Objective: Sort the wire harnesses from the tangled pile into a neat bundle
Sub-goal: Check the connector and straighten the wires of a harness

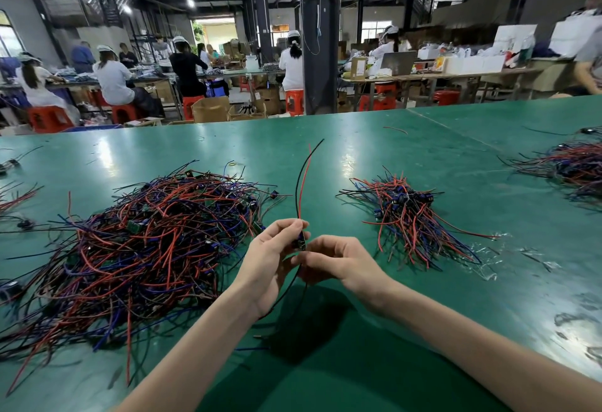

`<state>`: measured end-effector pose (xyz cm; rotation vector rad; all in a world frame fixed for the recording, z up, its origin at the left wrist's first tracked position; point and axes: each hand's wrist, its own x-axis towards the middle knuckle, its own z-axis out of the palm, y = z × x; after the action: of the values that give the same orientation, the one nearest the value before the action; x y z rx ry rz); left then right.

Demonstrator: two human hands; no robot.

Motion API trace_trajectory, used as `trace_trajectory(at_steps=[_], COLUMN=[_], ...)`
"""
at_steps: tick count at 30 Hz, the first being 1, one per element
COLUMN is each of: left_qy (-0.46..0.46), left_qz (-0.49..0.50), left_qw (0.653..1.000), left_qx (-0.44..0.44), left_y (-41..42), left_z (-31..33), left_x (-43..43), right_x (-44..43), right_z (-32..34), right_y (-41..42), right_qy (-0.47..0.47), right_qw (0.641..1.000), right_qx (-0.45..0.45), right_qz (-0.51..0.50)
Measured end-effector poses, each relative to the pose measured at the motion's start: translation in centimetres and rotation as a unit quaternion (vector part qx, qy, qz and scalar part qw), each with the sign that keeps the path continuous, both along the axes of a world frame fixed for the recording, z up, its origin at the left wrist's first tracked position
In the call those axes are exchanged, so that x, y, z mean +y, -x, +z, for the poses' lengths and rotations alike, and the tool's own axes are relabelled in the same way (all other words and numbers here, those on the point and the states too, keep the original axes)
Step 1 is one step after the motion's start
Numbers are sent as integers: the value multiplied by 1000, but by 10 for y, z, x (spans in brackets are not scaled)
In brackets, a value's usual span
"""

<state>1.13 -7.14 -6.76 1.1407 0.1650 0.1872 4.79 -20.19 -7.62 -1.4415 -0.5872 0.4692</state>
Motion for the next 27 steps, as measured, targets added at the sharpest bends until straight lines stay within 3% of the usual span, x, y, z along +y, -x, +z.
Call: trace_trajectory(at_steps=[5,13,24,27], left_qy=[-6,-124,-127,-69], left_qz=[-29,-15,28,46], left_qw=[999,991,990,996], left_qx=[-18,-54,-48,-38], left_y=[1,0,-4,-6], left_z=[-3,-13,-11,-8], left_x=[1,1,10,17], right_x=[-2,-5,-10,-11], right_z=[4,4,7,4], right_y=[1,-2,-4,-5], right_qy=[7,19,86,103], right_qw=[1000,1000,995,991], right_qx=[3,-5,29,45], right_qz=[4,-20,51,74])
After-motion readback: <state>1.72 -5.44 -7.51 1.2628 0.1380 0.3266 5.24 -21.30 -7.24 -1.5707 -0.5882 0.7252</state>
